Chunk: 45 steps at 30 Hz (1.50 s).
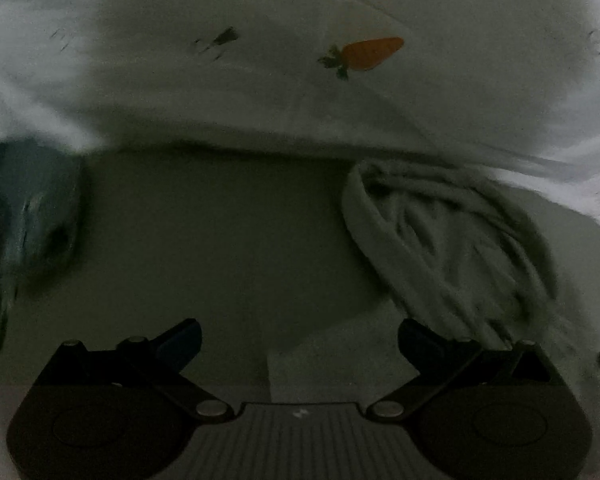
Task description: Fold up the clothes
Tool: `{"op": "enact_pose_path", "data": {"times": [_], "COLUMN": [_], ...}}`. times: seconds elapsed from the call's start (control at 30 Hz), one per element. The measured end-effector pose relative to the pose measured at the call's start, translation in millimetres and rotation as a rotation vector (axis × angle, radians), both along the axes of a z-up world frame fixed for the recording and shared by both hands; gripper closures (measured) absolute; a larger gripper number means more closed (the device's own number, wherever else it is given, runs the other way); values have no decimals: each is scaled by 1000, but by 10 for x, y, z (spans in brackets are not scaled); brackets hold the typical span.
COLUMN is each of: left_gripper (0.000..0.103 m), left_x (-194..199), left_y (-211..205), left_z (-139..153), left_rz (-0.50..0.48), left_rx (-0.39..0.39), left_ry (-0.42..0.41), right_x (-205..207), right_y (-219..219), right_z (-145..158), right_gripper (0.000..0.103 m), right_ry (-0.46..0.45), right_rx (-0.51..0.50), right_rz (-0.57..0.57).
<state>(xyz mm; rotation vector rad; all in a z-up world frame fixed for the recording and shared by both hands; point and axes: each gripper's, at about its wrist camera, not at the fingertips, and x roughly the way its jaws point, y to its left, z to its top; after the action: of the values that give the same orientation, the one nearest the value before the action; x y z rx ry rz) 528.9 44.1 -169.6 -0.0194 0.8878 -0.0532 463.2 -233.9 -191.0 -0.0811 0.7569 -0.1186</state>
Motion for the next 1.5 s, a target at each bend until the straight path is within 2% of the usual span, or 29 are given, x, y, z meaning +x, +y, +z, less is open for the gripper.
{"op": "enact_pose_path", "data": {"times": [0.17, 0.23, 0.33, 0.4, 0.5, 0.53, 0.67, 0.8, 1.07, 1.17, 1.27, 1.4, 1.5], "left_gripper": [0, 0, 0, 0, 0, 0, 0, 0, 0, 0, 0, 0, 0], "left_x": [596, 786, 1032, 1164, 1237, 1233, 1106, 824, 380, 75, -284, -818, -1161], "left_y": [-352, -473, -552, -526, -435, -415, -420, -424, -242, -212, -192, -231, -224], "left_z": [-108, -201, -361, -445, -432, -414, -330, -55, 468, 643, 756, 843, 798], "left_rz": [-67, -76, -39, 13, 63, 77, 123, 153, 165, 151, 133, 90, 54], "left_rx": [99, 146, 208, 252, 269, 282, 327, 341, 213, 207, 238, 296, 321], "left_ry": [-7, -9, 15, 22, -1, -9, -56, -124, -191, -236, -283, -347, -361], "right_x": [698, 1038, 1429, 1513, 1631, 1606, 1419, 1117, 482, 244, -12, -395, -673], "right_y": [4, 12, 76, 63, 41, -1, -53, -84, -154, -180, -167, -143, -150], "right_z": [39, -27, -209, -252, -313, -278, -148, 69, 537, 713, 824, 851, 831], "right_gripper": [1, 1, 1, 5, 5, 5, 5, 5, 5, 4, 4, 4, 3], "right_ry": [-58, -39, 22, 15, 2, -12, -75, -128, -219, -254, -279, -302, -299], "right_rx": [-77, -79, -132, -172, -232, -211, -245, -248, -225, -216, -226, -242, -234], "right_rz": [-7, 7, 57, 13, -56, -81, -131, -128, -116, -111, -102, -102, -119]}}
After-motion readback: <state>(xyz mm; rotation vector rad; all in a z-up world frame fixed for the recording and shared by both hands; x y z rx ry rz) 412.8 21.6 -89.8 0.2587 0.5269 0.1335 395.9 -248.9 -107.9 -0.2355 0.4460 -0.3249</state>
